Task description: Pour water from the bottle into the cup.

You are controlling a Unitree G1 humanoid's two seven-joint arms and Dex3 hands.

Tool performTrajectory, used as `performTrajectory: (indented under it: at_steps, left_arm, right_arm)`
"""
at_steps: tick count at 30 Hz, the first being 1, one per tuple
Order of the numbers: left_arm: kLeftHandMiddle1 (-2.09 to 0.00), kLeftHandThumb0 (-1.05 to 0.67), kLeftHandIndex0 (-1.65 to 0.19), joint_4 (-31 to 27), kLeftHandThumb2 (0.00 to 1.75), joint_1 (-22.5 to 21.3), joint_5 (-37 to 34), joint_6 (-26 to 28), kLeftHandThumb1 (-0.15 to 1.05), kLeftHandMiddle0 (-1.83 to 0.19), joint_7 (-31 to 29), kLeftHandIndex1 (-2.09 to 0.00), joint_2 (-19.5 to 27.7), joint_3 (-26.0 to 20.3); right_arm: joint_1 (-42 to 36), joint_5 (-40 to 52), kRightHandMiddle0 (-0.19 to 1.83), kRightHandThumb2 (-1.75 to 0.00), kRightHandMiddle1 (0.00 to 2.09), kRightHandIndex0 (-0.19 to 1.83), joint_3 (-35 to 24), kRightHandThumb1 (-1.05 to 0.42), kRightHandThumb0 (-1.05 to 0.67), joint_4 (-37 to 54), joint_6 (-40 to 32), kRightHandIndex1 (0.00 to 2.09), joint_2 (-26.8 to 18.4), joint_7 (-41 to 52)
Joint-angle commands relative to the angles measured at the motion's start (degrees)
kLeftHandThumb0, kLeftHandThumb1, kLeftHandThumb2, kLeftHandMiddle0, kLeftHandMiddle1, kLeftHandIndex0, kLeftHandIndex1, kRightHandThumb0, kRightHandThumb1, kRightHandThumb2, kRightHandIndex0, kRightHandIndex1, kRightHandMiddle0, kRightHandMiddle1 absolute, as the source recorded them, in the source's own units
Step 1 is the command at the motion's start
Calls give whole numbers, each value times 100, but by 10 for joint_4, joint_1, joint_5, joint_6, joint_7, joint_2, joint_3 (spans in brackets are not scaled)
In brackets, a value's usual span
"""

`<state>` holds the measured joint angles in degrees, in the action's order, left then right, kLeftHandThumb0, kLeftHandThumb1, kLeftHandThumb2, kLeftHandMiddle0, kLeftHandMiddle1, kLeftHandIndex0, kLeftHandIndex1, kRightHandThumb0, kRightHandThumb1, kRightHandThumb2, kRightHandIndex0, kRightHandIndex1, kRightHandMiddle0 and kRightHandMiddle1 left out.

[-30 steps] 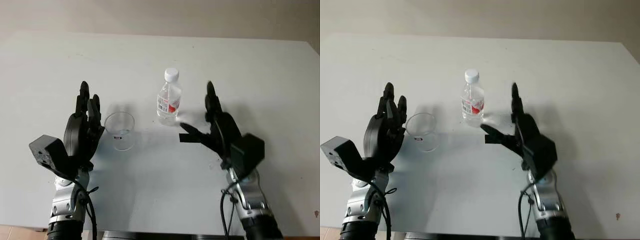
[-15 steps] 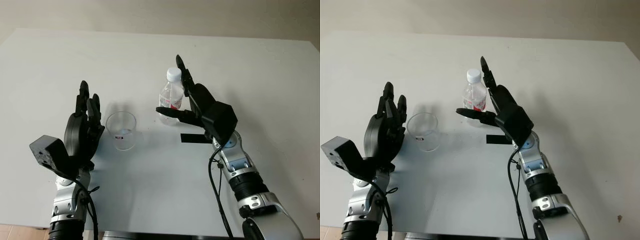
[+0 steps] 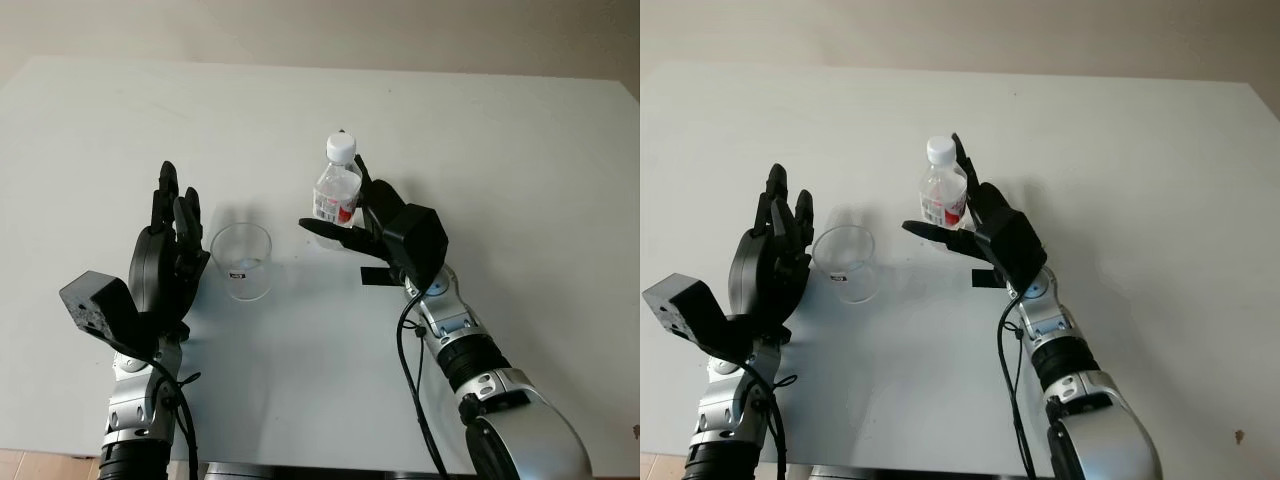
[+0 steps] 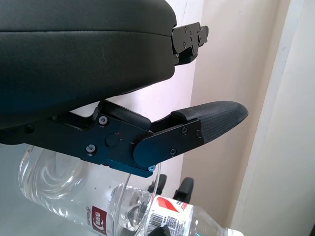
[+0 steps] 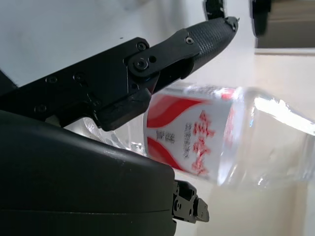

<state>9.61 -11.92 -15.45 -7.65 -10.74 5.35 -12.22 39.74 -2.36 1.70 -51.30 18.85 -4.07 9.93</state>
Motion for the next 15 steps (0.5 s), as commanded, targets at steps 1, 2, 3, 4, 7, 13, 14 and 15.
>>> performTrajectory:
  at_steps: [1, 2, 3, 4, 7, 13, 14, 15]
  left_arm:
    - [-6, -77, 17, -4, 75, 3, 0, -6, 105, 12, -1, -5, 2, -1]
    - [-6, -77, 17, -4, 75, 4, 0, -5, 105, 12, -1, -6, 2, -1]
    - [-6, -77, 17, -6, 75, 5, 1, -4, 105, 12, -1, -5, 2, 0]
    - [-6, -78, 17, -6, 75, 5, 1, -3, 105, 12, 0, -5, 2, -1]
    - [-6, -78, 17, -6, 75, 5, 1, -3, 105, 12, 0, -6, 2, 0]
    - [-6, -77, 16, -7, 75, 7, 2, -4, 105, 11, 2, -6, 0, -1]
    - [-6, -77, 17, -7, 75, 8, 2, -4, 105, 11, 2, -6, 0, 0]
    - [-6, -77, 17, -7, 75, 8, 2, -4, 105, 11, 2, -6, 1, 0]
  right_arm:
    - [16, 15, -19, -5, 0, -19, -11, -91, -88, -14, -4, 0, 9, 10]
    - [18, 20, -19, -5, 0, -19, -14, -91, -87, -20, -4, 0, 11, 14]
    - [20, 29, -19, -5, 0, -19, -20, -91, -87, -24, -4, 0, 15, 19]
    - [21, 37, -19, -5, 0, -19, -25, -90, -83, -27, -2, 0, 19, 21]
    - [22, 51, -17, -4, 1, -19, -39, -88, -75, -30, 2, 0, 34, 5]
    - [29, 42, -6, -5, 126, -8, -44, -89, -65, -38, 1, 125, 40, -36]
    - [30, 37, -8, -5, 162, -11, -41, -89, -68, -40, 6, 160, 39, -41]
    - [30, 34, -6, -5, 180, -10, -40, -89, -70, -42, 11, 176, 38, -43]
